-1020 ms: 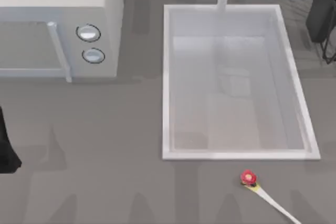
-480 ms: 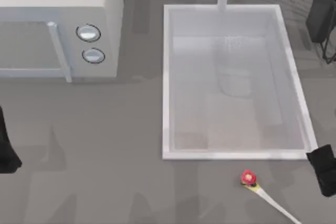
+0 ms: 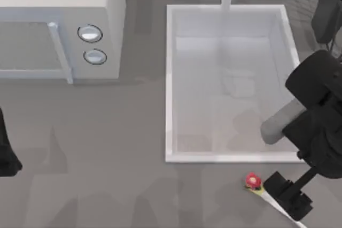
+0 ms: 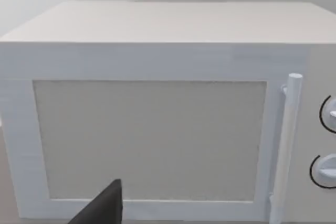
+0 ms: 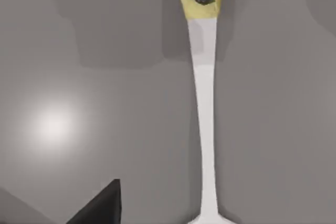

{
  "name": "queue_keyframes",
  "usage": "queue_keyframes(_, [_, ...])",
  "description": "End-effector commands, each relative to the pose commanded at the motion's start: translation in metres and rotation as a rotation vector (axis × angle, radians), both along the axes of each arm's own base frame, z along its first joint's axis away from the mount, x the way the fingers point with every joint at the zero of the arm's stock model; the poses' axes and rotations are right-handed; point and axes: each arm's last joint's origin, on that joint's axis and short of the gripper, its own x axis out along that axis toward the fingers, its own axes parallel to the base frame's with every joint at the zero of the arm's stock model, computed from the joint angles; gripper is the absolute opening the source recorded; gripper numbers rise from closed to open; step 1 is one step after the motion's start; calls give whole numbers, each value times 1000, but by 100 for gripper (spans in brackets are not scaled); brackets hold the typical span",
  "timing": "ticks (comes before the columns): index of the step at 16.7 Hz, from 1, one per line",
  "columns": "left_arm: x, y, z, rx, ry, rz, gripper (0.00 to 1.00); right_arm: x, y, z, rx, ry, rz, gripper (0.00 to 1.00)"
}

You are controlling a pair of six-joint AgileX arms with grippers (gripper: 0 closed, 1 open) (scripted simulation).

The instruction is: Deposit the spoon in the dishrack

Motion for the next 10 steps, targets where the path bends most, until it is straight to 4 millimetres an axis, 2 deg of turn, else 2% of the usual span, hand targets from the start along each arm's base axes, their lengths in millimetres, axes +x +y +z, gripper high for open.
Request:
queue_keyframes(4, [0, 0, 0, 0, 0, 0, 100, 6, 19, -4, -57, 78, 53, 100])
queue_keyframes(10, [0, 0, 0, 0, 0, 0, 100, 6, 18, -5, -56, 78, 49, 100])
